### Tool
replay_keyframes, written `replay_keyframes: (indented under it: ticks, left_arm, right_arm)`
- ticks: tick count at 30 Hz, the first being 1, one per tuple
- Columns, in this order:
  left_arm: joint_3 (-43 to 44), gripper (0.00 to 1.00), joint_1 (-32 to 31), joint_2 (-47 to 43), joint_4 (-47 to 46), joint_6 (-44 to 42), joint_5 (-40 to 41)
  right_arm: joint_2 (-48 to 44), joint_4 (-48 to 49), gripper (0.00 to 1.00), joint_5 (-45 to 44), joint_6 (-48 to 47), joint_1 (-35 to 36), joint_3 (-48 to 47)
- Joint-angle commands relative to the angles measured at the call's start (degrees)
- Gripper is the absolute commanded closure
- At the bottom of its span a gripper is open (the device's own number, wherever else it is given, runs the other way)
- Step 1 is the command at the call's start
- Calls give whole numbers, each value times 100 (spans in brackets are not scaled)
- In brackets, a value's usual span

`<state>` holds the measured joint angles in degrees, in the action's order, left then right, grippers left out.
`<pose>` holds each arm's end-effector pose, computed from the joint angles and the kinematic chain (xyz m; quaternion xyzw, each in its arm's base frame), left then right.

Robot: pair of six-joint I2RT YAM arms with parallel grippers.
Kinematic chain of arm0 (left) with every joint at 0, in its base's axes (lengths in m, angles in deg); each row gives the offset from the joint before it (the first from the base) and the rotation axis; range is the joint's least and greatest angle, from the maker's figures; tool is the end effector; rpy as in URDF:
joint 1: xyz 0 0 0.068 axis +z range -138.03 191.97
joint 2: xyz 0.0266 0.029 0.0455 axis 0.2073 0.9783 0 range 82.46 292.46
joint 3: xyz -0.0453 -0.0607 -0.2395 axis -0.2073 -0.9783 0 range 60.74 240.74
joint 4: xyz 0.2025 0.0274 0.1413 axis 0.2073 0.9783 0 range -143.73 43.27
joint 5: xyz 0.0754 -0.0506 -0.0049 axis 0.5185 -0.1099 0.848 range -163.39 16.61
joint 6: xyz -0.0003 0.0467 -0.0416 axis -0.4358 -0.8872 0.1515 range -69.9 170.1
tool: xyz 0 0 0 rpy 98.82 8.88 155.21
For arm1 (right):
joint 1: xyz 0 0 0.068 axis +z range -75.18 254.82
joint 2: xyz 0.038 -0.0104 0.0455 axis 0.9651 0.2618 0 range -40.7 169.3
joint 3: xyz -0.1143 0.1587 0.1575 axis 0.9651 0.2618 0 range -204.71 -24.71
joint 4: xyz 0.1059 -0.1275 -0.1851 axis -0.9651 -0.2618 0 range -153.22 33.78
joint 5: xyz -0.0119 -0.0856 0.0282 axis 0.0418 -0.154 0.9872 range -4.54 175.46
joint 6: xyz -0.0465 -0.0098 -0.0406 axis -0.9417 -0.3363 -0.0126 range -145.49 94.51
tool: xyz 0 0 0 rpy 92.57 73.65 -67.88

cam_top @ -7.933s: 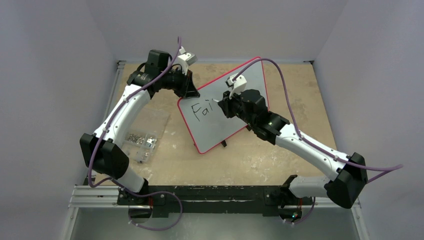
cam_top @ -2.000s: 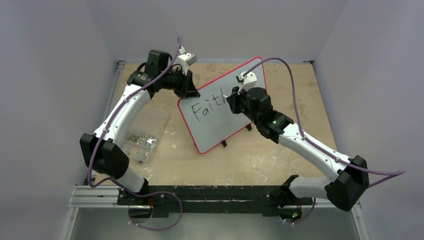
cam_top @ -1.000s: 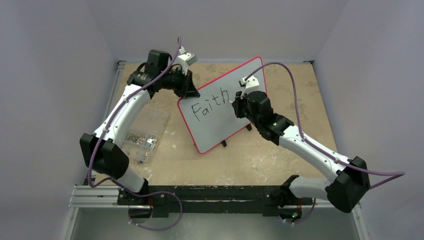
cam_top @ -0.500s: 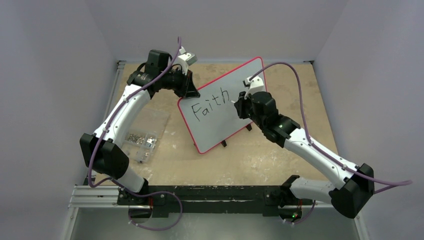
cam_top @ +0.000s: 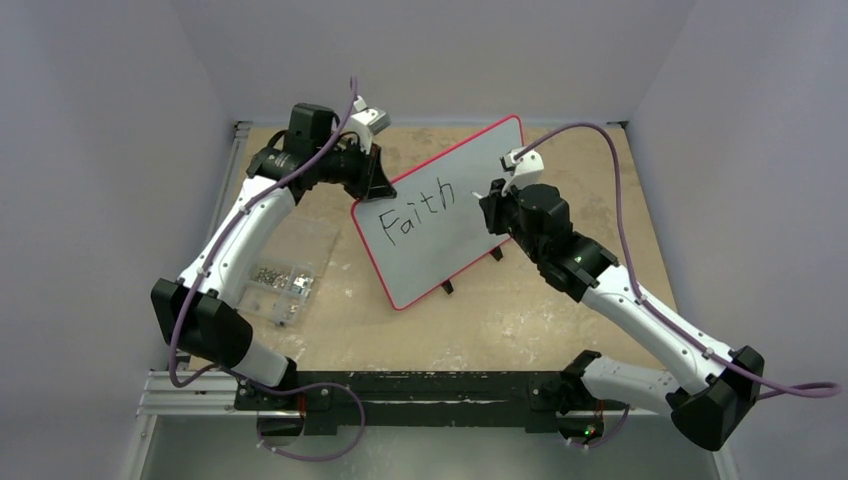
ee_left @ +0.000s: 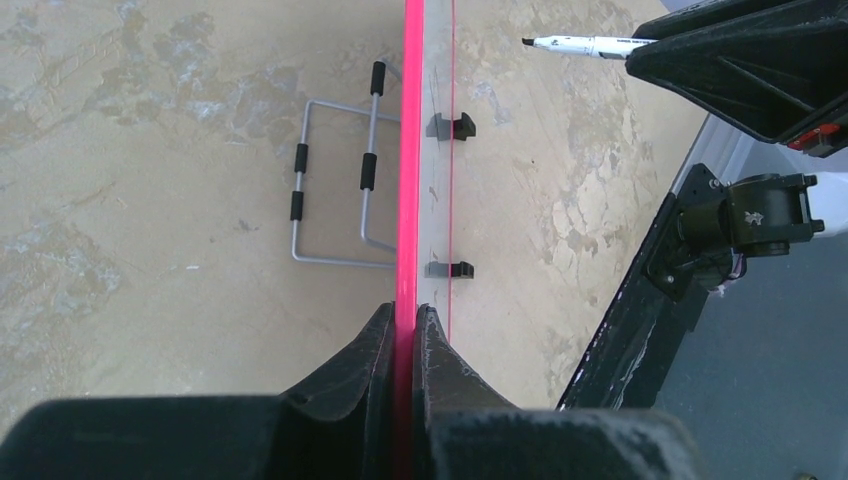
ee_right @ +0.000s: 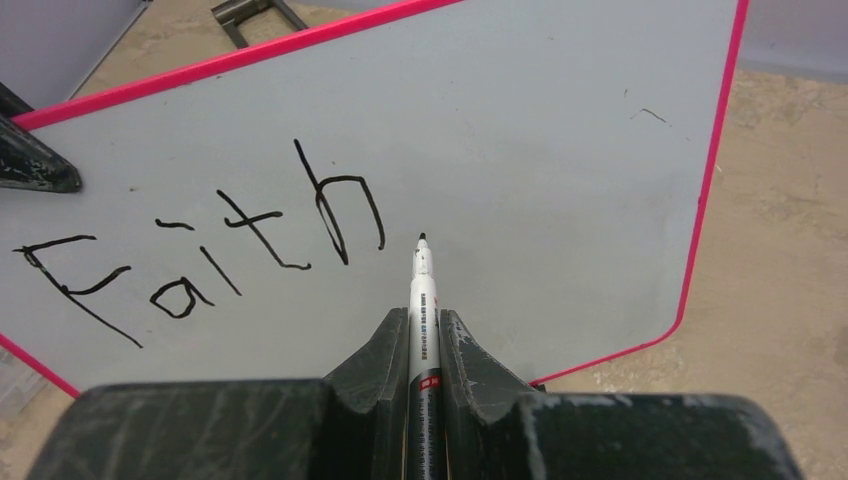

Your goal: Write a sentence on the whiteboard

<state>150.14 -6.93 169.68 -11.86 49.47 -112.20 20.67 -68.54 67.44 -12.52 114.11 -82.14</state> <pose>0.2954 -0.1326 0.3526 0.2839 0.8174 -0.3606 0.3481 0.2054 0.1492 0.3362 -0.0883 0.7907 0.1485 0.5873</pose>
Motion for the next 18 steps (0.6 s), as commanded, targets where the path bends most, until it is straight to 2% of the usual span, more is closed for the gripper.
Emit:
replay_keyframes:
  ticks: [1,18]
  left_arm:
    - [-55,100,26,-387,-363,-145,451]
    - [-232,100,35,-454,-440,-193,592]
  right_arm:
    - [-68,221,100,-300,-229,-42,-205]
    - [887,842,100,-300,-553,-512,-1057]
